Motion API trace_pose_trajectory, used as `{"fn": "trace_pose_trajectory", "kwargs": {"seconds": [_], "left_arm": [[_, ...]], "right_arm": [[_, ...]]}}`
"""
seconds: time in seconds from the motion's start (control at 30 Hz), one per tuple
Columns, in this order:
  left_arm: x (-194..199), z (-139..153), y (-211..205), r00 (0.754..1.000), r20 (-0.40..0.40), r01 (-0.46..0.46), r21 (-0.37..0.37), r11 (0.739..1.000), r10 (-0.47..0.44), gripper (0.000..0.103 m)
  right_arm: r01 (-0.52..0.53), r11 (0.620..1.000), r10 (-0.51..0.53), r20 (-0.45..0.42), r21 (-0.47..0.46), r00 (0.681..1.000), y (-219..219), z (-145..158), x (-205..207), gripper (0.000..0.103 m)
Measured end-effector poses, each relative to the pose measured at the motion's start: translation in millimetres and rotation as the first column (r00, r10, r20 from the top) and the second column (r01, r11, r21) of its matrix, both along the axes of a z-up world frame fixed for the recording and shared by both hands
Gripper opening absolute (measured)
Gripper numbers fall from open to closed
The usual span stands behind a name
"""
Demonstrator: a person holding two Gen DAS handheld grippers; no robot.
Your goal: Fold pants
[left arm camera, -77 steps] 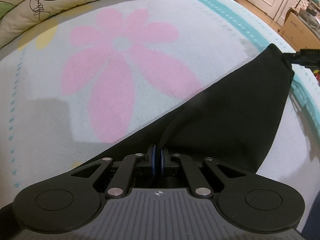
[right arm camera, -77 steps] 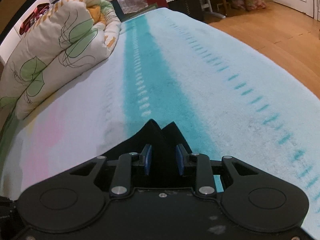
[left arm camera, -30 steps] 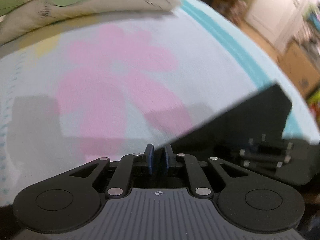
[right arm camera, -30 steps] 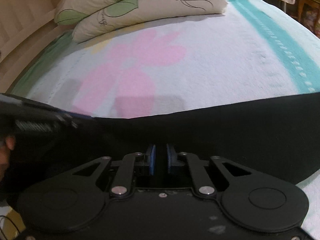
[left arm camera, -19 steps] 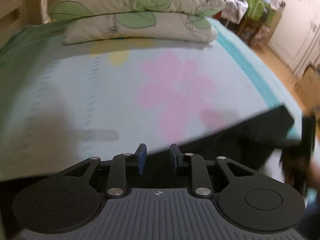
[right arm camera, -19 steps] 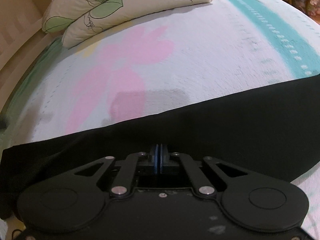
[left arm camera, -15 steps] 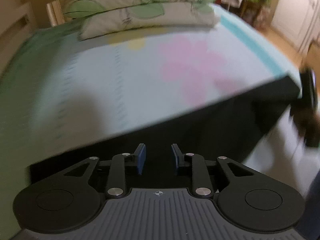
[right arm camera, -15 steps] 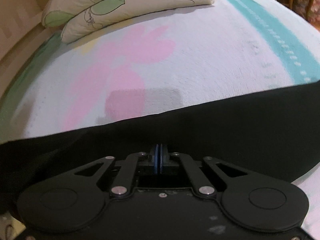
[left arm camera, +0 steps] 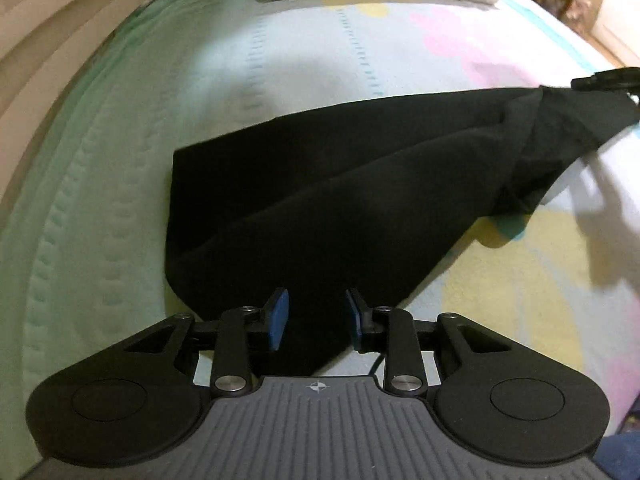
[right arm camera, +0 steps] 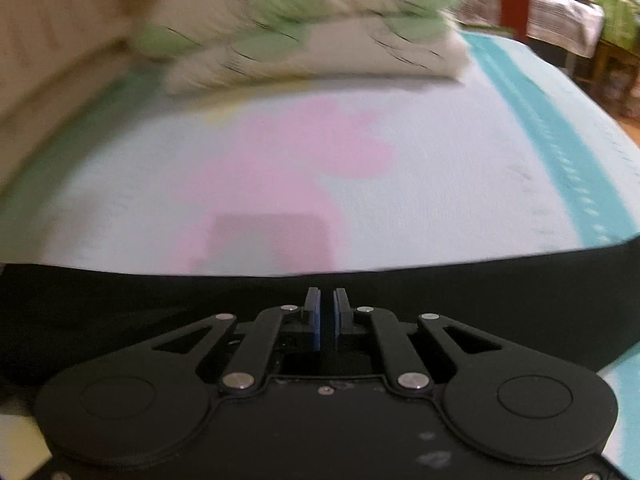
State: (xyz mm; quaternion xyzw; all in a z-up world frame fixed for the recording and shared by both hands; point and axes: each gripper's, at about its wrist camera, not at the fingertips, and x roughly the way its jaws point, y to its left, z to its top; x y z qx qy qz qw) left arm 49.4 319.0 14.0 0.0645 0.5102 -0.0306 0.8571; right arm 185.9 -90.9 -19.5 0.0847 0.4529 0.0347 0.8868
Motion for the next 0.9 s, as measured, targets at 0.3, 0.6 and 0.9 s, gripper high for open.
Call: {"fn": "trace_pose_trajectory", "kwargs": {"seconds": [0.3,0.6,0.9], "left_arm": [[-8,-2,-1,0.998,0.057,-0.007,-0.041,0.999,0.009,0.03],[-41,-8,2,0.996,0.09,-0.017,-0.055,0.998,0.022,0.03],[-36,-19,2,0.998,0.06,-0.016,-0.093,0.996,0.021,0.03]], "right_arm": [[-0.285,0.948,0.292,-0.032,0.139,0.956,98,1,-33,0.009],[-0.327,0.898,0.323,0.061,0.296,0.944,135,2,-53,0.038],[-0.505,0.835,0.508,0.046,0.22,0.86,172,-7,-81,0.037]]}}
